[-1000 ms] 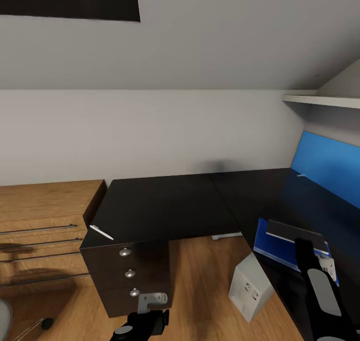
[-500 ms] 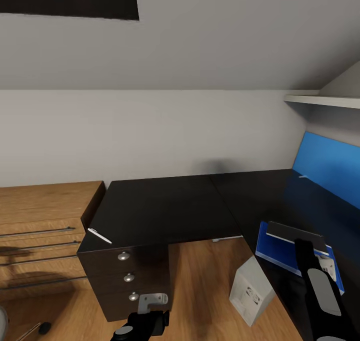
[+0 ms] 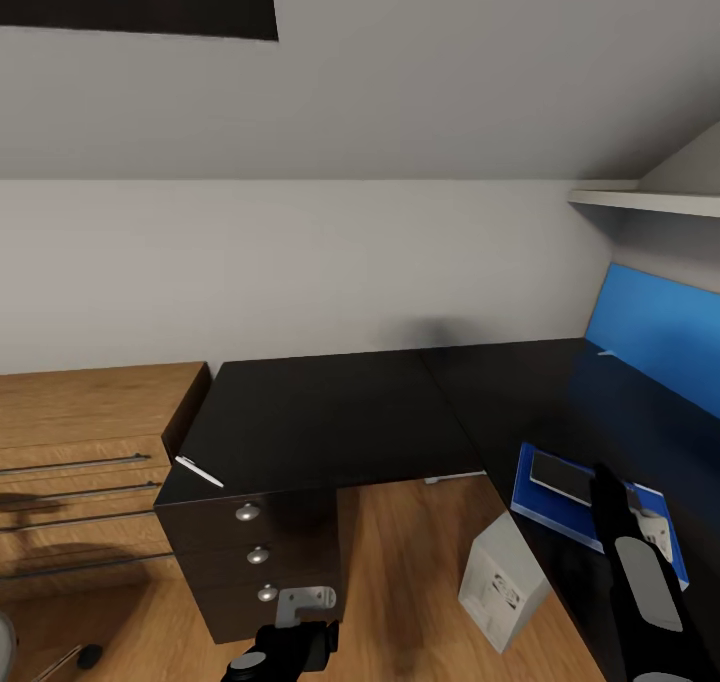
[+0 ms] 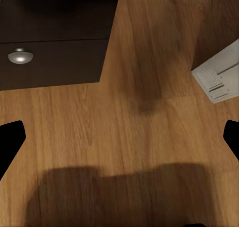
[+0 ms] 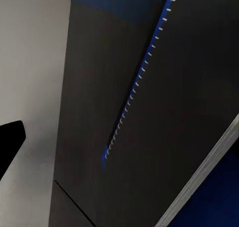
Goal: In the bedroom, organize the workspace by keeping the computer under the desk, ensuring the monitor is on the desk, placing the keyboard on the desk next to the monitor, placing the mouse on the desk next to the keyboard, moving the folder from the swivel chair onto the desk next to the mouse, stacking the notebook on top of the folder with the pen on top of the notebook, and positioning the swivel chair next to the desk.
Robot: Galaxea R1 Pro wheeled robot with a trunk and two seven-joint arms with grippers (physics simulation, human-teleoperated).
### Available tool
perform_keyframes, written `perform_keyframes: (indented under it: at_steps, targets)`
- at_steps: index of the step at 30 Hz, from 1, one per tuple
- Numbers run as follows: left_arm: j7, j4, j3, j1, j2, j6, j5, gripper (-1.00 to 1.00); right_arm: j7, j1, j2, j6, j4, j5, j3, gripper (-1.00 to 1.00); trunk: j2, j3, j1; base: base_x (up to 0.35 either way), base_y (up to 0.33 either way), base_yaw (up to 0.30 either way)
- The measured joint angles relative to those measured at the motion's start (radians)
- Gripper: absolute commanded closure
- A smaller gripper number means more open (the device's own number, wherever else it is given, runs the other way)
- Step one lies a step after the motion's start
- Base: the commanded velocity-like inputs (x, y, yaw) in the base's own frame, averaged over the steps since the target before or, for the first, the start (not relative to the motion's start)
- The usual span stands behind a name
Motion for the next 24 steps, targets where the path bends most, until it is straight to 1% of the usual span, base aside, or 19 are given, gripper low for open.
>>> perform_keyframes:
  at_steps: [6, 12, 19, 24]
  targets:
    - [0.000, 0.001, 0.000, 0.000, 0.000, 0.000, 0.000, -1.00, 0.000, 0.000, 0.000, 0.000, -0.001, 0.000, 0.000, -1.00, 0.000, 0.000, 0.000, 0.000, 0.000, 0.000]
    - [0.000, 0.001, 0.000, 0.000, 0.000, 0.000, 0.001, -1.00, 0.000, 0.000, 0.000, 0.000, -0.002, 0.000, 0.000, -1.00, 0.000, 0.000, 0.000, -0.171, 0.000, 0.000]
    - [-0.001, 0.002, 0.000, 0.000, 0.000, 0.000, 0.001, -1.00, 0.000, 0.000, 0.001, 0.000, -0.002, 0.000, 0.000, -1.00, 0.000, 0.000, 0.000, -0.024, 0.000, 0.000]
    - [0.000, 0.003, 0.000, 0.000, 0.000, 0.000, 0.001, -1.00, 0.000, 0.000, 0.001, 0.000, -0.002, 0.000, 0.001, -1.00, 0.000, 0.000, 0.000, -0.097, 0.000, 0.000]
